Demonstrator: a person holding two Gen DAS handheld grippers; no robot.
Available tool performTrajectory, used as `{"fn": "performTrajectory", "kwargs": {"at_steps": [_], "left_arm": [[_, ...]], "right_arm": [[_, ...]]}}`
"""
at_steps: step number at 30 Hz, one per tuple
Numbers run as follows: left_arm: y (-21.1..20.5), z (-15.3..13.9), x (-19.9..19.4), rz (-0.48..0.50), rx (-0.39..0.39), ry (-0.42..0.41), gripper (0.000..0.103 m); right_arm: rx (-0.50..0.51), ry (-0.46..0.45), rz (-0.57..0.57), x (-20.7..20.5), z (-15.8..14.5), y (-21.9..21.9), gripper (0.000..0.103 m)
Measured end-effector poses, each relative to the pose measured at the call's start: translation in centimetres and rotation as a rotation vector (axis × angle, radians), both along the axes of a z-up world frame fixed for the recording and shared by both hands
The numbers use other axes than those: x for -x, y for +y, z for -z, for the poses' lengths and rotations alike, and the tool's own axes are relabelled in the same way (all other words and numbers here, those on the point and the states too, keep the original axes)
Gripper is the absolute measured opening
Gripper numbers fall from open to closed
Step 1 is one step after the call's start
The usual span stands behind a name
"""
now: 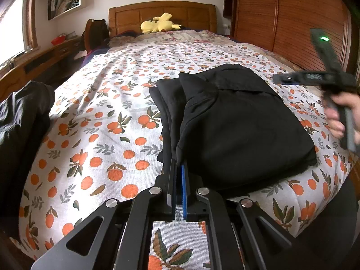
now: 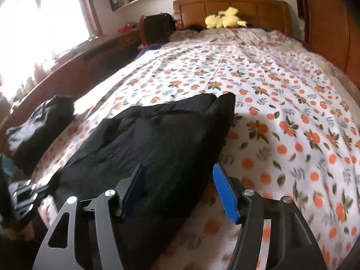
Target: Fold large clothes
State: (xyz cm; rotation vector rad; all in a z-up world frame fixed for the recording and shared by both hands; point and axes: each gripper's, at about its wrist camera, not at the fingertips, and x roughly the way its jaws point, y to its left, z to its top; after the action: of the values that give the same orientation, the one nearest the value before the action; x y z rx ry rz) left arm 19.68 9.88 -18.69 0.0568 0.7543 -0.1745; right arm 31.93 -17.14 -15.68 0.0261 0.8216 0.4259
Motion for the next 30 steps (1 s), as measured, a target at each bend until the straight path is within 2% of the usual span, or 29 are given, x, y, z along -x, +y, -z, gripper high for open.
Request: {"fn": "performTrajectory", "kwargs": {"at_steps": [2, 6, 7, 8, 10, 12, 15, 24, 30], "left_arm": [[0.1, 0.0, 0.1, -0.003, 0.004, 0.0, 0.006], [0.3, 0.0, 0.1, -0.008, 0.017, -0.001, 0.008], [0.3, -0.1, 0.1, -0.009, 0.016, -0.001, 0.011], [0.3, -0.2, 0.3, -0.012, 0.012, -0.002, 0.016], [0.4, -0.5, 0.6, -0.014, 0.006, -0.006, 0.044], [0.6, -0.7, 1.0, -0.009, 0.01, -0.012, 0.053], [1.1, -0.6, 1.4, 0.005, 0.021, 0.003, 0.06], [1.4, 2.4, 0.5, 0.0, 0.035, 0.101, 0.061], [1.1, 2.9, -0.1, -0.015, 0.05, 0.106, 0.061]], "right_arm": [[0.012, 0.019, 0.018, -2.4, 0.7, -0.2, 0.06], [-0.006, 0.072, 0.026, -6.2, 2.6, -0.5, 0.071], [-0.02, 0.091, 0.033, -7.4, 3.2, -0.7, 0.072], [-0.027, 0.105, 0.037, -8.1, 3.6, -0.7, 0.072], [-0.034, 0.122, 0.039, -9.0, 4.1, -0.7, 0.074], [-0.03, 0.141, 0.033, -9.8, 4.6, -0.4, 0.075], [-0.028, 0.167, 0.02, -10.6, 5.3, -0.1, 0.076], [-0.035, 0.178, 0.017, -11.1, 6.3, 0.2, 0.078], [-0.041, 0.184, 0.021, -11.3, 6.5, 0.2, 0.078]]}}
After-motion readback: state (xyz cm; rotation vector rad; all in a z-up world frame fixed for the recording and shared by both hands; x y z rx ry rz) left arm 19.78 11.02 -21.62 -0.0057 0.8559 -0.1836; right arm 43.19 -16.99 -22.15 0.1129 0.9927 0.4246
